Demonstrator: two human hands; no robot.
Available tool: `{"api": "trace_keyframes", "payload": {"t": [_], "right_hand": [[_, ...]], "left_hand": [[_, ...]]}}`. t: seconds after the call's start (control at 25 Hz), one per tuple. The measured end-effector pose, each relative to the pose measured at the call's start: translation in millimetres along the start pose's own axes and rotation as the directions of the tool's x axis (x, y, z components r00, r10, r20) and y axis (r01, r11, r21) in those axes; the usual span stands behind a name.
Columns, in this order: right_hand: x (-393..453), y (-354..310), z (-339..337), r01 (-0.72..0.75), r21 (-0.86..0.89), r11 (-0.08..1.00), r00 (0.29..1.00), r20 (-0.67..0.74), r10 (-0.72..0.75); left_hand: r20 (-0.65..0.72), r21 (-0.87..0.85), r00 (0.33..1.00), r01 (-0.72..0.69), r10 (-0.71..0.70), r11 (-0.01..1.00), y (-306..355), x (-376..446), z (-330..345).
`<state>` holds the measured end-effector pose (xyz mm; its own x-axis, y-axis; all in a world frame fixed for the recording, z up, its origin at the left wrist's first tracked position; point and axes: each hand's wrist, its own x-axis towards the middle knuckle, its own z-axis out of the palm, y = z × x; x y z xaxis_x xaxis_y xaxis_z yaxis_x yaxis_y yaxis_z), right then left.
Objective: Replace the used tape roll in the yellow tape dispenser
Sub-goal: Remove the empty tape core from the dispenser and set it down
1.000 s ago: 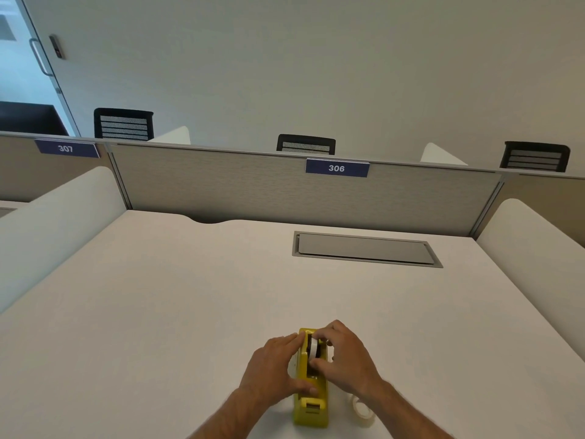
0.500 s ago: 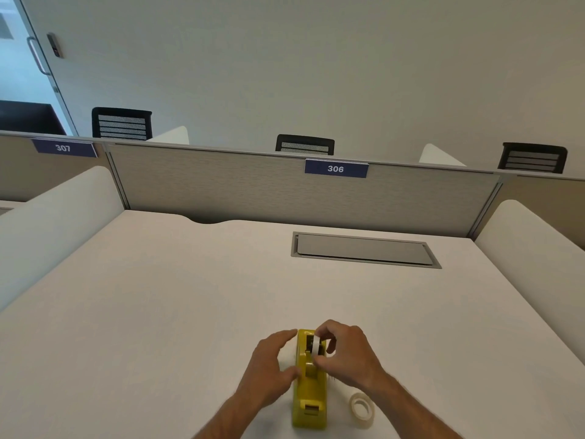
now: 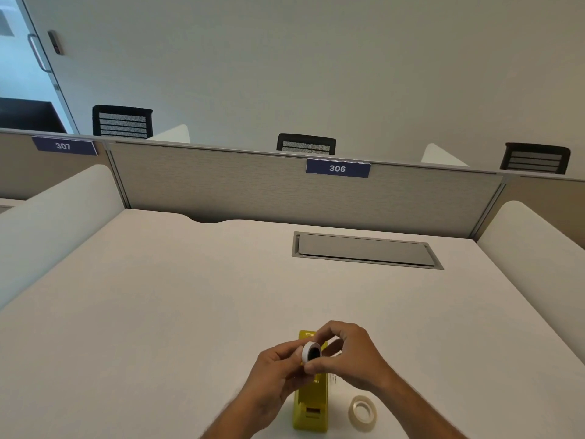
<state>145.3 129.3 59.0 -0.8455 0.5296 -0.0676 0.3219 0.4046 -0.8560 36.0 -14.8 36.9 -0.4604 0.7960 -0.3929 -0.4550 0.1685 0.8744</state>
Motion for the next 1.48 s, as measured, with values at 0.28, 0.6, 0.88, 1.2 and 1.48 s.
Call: {"api": "trace_keyframes", "payload": {"t": [0.28, 0.6, 0.88, 1.2, 1.48], "right_hand": [[-1.2, 4.3, -3.8, -0.025, 0.250, 0.968, 0.994, 0.112, -0.003], [-6.5, 15.7, 7.8, 0.073, 0.212, 0.975, 0.997, -0.041, -0.066], [-8.3, 17.4, 10.0, 0.082, 0.200, 0.976, 0.995, -0.071, -0.069], [-5.4, 29.3, -16.2, -0.130, 0.300, 0.945, 0.928, -0.298, 0.222], [-13.8, 67.1, -25.0, -0.412, -0.087, 0.907, 0.873, -0.324, 0.365]], "left_hand": [[0.032, 0.029, 0.999, -0.022, 0.021, 0.999, -1.7, 1.5, 2.3], [-0.005, -0.034, 1.000, -0.012, 0.012, 0.999, -8.3, 4.6, 2.1], [-0.038, -0.010, 0.999, -0.036, 0.035, 0.999, -6.9, 5.4, 0.8], [-0.190, 0.079, 0.975, -0.098, 0.112, 0.992, -13.9, 10.5, -1.5], [-0.204, 0.175, 0.969, -0.103, 0.139, 0.979, -17.5, 15.0, 2.2]]}}
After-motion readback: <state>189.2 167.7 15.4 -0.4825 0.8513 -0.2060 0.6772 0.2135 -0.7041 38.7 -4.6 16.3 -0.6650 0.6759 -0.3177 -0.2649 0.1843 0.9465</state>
